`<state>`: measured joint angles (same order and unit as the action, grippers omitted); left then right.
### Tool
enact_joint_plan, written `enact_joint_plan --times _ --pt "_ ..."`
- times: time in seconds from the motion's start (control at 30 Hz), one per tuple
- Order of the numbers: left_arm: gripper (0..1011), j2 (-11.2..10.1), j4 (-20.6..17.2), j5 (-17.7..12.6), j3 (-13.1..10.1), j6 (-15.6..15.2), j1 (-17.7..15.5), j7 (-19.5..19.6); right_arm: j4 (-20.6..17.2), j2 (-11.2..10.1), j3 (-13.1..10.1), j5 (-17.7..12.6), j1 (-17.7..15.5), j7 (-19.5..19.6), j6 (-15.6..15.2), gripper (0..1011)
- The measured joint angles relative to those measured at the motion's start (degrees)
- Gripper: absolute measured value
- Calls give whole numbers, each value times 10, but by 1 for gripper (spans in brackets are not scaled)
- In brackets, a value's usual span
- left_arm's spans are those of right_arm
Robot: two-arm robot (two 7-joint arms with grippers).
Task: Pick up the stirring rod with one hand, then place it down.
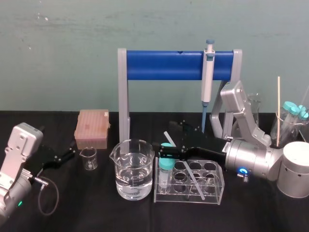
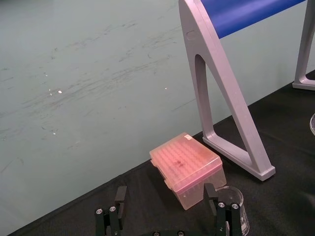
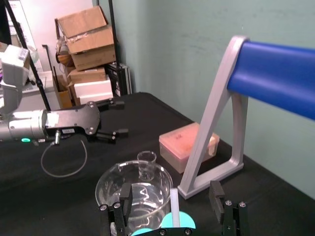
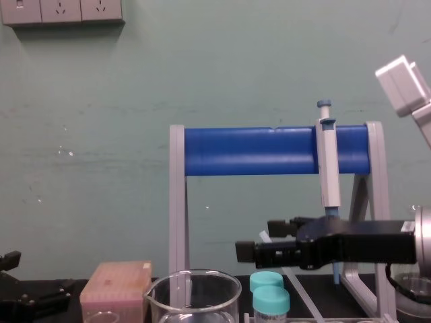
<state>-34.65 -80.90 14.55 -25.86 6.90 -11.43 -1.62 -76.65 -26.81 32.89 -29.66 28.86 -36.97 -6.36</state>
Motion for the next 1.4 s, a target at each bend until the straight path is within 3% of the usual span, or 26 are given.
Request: enact_joint_plan --times 0.43,1.0,1.17,1.4 --pt "1000 0 0 0 0 0 0 0 12 -2 8 4 -3 1 -13 1003" --pt "1000 0 0 0 0 0 0 0 15 -1 6 6 -4 4 -9 989" --pt "1000 0 0 0 0 0 0 0 15 -1 6 6 -5 5 -9 885" --pt "1000 0 0 0 0 0 0 0 14 -1 6 6 -4 5 -10 665"
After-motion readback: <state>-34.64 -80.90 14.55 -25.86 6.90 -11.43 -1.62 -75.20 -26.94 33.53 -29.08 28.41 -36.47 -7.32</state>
